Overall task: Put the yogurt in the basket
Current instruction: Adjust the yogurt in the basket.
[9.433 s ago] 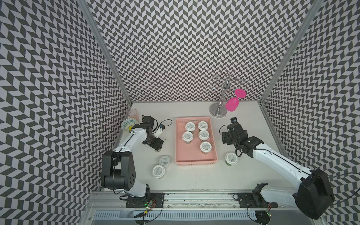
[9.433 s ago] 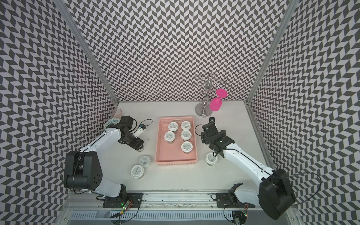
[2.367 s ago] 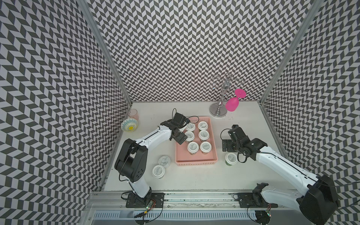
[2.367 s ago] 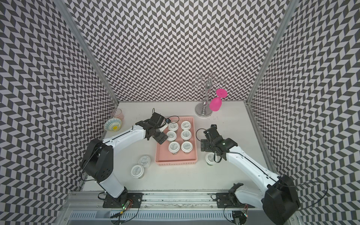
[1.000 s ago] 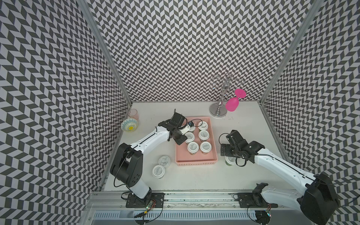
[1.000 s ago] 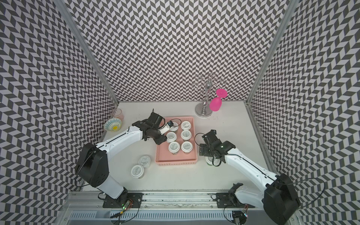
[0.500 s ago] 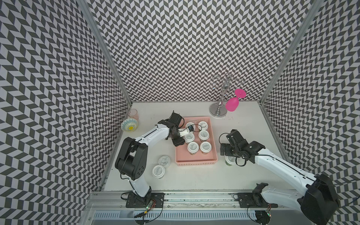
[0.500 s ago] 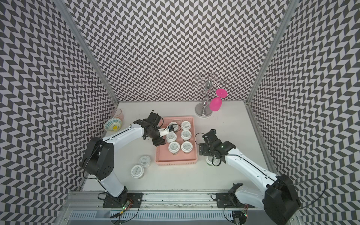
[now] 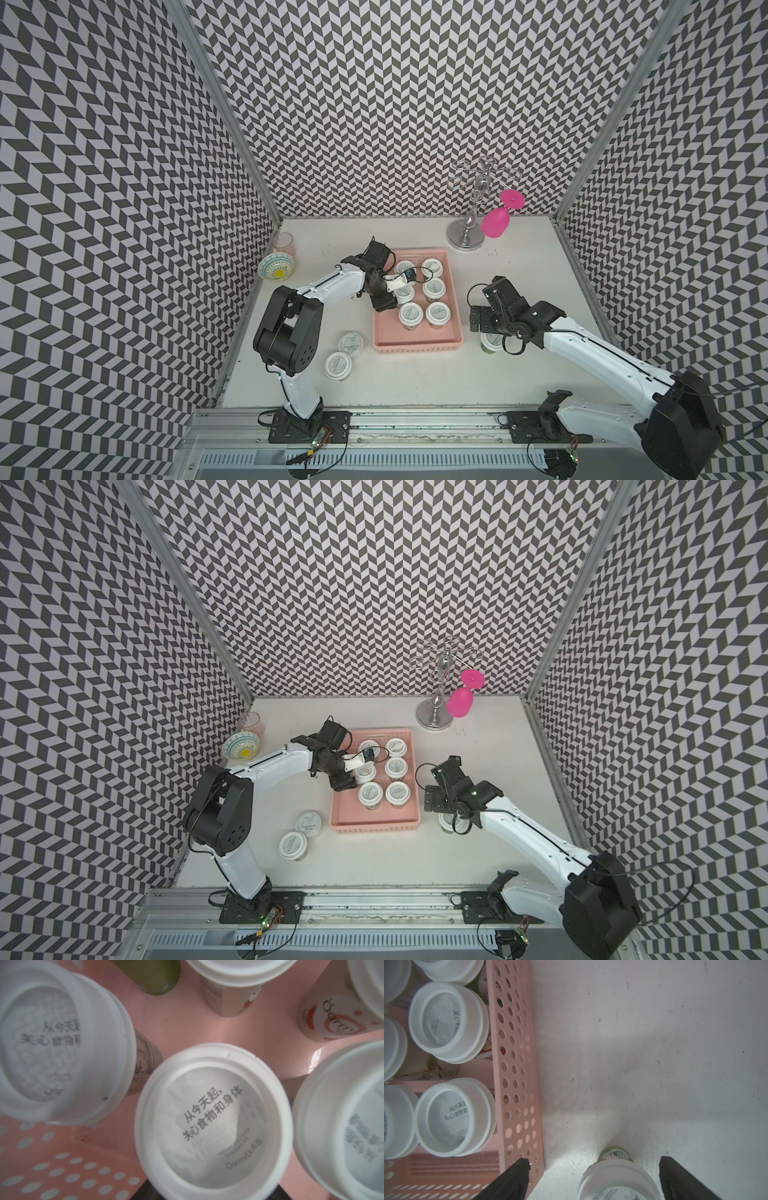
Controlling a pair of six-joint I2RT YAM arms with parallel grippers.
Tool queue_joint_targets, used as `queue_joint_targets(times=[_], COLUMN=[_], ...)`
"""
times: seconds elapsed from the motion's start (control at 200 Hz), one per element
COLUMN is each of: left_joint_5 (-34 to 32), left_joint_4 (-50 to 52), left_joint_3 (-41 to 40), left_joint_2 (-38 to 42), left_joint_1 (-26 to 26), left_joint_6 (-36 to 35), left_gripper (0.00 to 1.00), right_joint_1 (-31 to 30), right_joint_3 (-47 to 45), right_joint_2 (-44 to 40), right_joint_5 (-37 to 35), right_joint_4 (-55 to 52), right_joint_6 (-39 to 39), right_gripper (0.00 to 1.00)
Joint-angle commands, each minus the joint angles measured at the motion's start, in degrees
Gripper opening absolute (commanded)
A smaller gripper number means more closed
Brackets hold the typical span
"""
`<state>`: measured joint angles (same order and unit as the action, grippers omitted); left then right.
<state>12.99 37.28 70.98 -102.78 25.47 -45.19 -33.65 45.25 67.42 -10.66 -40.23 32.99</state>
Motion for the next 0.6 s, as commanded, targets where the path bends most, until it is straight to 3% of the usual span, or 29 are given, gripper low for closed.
queue_joint_targets(times=[0.0, 0.596], left_joint_5=[1.58, 3.55], left_joint_4=[-1.62, -4.58], left_joint_3=[0.74, -1.90], left_joint_2=[-1.02, -2.22], left_joint_1=[0.03, 1.63], left_joint_6=[-0.01, -0.69], left_gripper=[0.64, 0.56], right_joint_1=[-0.37, -0.41], right_joint_3=[-0.25, -0.30], right_joint_2=[-0.91, -0.93], right_joint_5=[-0.14, -0.11], right_joint_4=[2.35, 2.50], right_joint_6=[-0.58, -0.49], right_gripper=[1.00, 1.00])
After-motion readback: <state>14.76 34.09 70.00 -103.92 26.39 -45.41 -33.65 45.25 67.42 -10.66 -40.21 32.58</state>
